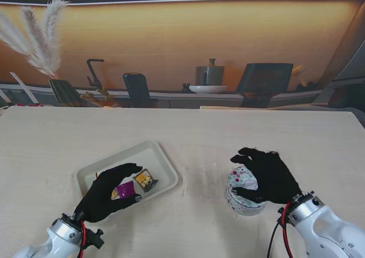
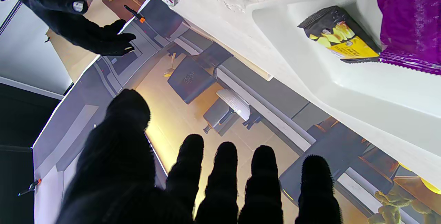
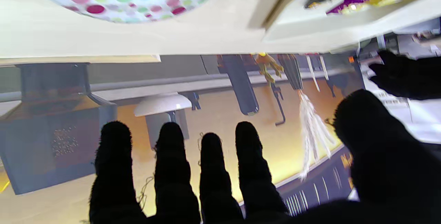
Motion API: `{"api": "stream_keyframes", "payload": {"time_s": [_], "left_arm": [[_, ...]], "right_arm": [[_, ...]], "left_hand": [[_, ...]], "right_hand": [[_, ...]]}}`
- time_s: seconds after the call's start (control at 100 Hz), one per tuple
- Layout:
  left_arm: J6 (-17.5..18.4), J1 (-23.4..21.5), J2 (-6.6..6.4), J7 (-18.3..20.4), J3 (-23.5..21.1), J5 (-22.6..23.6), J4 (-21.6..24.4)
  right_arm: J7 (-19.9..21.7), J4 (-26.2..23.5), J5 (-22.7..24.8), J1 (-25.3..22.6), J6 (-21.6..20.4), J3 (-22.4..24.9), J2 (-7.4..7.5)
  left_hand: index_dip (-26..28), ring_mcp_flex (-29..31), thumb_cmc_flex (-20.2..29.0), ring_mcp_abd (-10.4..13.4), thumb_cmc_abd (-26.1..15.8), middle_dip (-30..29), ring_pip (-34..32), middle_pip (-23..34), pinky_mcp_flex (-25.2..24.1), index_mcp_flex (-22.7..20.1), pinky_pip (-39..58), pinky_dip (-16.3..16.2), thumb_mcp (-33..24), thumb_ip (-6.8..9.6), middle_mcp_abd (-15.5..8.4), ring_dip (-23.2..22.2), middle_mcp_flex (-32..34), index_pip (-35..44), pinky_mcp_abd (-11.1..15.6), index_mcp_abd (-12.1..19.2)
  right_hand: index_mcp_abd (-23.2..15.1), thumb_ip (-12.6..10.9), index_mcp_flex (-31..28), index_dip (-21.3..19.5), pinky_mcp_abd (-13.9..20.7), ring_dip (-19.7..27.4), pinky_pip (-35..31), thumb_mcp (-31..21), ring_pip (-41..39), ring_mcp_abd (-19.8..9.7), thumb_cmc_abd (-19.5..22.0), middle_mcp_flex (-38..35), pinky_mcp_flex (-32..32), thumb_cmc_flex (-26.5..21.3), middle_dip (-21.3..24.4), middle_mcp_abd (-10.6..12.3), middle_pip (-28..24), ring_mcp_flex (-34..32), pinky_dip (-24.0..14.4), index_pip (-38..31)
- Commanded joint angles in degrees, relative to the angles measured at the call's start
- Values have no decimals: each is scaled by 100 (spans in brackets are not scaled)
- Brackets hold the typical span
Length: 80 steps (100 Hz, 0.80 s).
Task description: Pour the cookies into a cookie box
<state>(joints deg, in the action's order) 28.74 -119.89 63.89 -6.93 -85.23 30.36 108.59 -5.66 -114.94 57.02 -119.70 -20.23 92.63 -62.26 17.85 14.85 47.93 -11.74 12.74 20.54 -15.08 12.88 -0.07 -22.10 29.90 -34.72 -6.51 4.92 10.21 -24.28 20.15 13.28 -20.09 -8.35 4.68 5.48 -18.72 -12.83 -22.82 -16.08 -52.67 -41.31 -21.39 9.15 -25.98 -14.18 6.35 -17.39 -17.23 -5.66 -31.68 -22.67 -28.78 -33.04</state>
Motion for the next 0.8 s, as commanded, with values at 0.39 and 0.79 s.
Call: {"api": "stream_keyframes", "payload": {"time_s": [0.39, 0.79], "left_arm": [[-11, -69, 17, 117, -55, 85, 52], [-93, -61, 5, 186, -57, 67, 58]], "right_arm": [[1052, 632, 389, 308, 397, -178, 208], [1292, 839, 333, 484, 517, -397, 249]], "left_hand": [[-22, 139, -98, 53, -36, 1, -56, -85, 21, -22, 95, -93, 77, 28, -89, -16, 0, -118, -83, 76], [-21, 191, -100, 31, -38, 7, -97, -74, 39, -19, 130, -98, 80, 28, -84, -35, 41, -124, -97, 81]], "right_hand": [[-722, -229, 1173, -439, -66, 427, 1243, 486, 741, -579, -9, 561, -948, 315, 1367, 373, 3006, 1617, 375, 950], [-628, -224, 1269, -561, -230, 518, 1392, 402, 1011, -497, -176, 675, -1085, 353, 1310, 275, 3288, 1664, 618, 1181]]}}
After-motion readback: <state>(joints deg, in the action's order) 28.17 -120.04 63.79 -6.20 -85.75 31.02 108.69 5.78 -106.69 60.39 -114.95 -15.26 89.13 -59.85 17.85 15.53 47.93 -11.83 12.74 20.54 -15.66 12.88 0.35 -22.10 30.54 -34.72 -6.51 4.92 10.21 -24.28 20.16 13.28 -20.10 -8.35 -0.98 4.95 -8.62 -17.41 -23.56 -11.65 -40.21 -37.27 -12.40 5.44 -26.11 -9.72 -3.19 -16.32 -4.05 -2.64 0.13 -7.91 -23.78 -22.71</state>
